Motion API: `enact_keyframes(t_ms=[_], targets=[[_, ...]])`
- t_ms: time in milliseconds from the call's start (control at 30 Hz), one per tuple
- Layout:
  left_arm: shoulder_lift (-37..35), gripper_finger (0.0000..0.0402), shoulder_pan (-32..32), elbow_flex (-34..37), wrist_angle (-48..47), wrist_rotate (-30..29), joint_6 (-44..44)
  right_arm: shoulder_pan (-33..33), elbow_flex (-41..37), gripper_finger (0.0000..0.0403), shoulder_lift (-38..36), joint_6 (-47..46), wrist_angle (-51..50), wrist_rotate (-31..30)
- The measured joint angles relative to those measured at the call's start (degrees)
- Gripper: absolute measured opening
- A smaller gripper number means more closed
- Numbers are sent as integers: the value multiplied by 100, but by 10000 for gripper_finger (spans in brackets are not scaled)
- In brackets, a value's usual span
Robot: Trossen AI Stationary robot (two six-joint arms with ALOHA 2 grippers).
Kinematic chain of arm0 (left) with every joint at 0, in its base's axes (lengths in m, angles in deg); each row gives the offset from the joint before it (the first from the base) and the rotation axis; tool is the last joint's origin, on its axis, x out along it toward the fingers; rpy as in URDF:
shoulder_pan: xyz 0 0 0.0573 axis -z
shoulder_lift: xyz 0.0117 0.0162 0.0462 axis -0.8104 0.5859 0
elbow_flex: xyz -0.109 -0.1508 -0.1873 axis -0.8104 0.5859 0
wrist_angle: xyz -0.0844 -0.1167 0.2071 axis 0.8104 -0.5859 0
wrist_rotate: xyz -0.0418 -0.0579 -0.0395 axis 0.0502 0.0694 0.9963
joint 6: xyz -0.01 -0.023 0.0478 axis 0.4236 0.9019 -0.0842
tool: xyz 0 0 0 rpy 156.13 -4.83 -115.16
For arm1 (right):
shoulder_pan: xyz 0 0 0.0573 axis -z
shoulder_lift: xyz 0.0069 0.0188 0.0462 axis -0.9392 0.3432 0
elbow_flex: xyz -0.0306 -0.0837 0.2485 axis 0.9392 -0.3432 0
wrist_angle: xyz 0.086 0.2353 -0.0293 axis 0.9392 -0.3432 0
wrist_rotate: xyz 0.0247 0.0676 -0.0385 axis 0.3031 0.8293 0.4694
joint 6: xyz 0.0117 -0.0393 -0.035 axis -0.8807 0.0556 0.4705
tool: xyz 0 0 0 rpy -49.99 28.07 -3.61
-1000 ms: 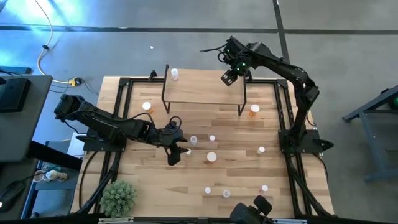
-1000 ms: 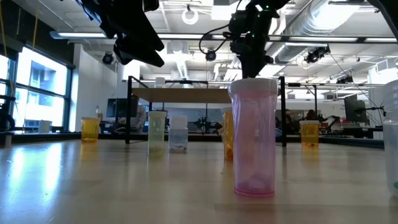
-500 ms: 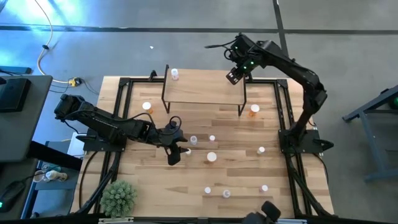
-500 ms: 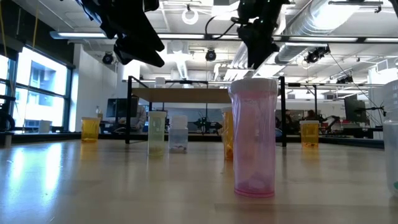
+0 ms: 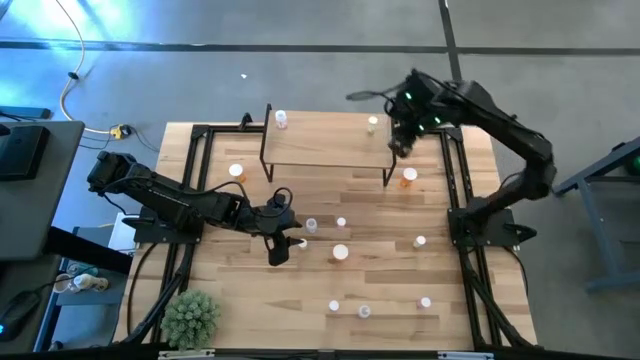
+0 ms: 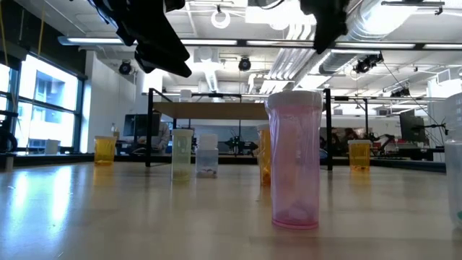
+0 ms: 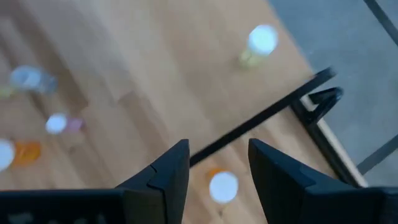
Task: Pick and place medicine bottles onto shelf by color
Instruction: Put the bottom left pink pill bottle on the shelf
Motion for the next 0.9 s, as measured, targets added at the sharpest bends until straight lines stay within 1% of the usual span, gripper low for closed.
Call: enact_keyframes(t_ms=[100, 233, 400, 467, 533, 633, 800, 900], targets=[[0, 207, 0, 0, -3, 0, 8, -315, -612, 156, -603, -195, 151, 2], [0, 207, 0, 0, 4, 0, 11, -747, -1298, 156, -1357, -731, 443, -10], [0, 207, 0, 0, 6, 0, -1, -1317, -2217, 156, -2218, -1281, 1105, -32], [0, 207, 0, 0, 9, 0, -95, -1543, -2650, 156, -2540, -1424, 1441, -148], [0, 207, 0, 0, 71, 2, -236, -1765, -3141, 156, -2847, -1490, 1798, -423], [3, 207, 10, 0, 241, 18, -418, -2041, -3874, 156, -3233, -1613, 2288, -797], [31, 207, 15, 2, 534, 275, -633, -2457, -4719, 156, -3670, -2055, 2838, -792], [31, 207, 15, 2, 618, 443, -640, -2754, -5037, 156, -3817, -2297, 2987, -770]])
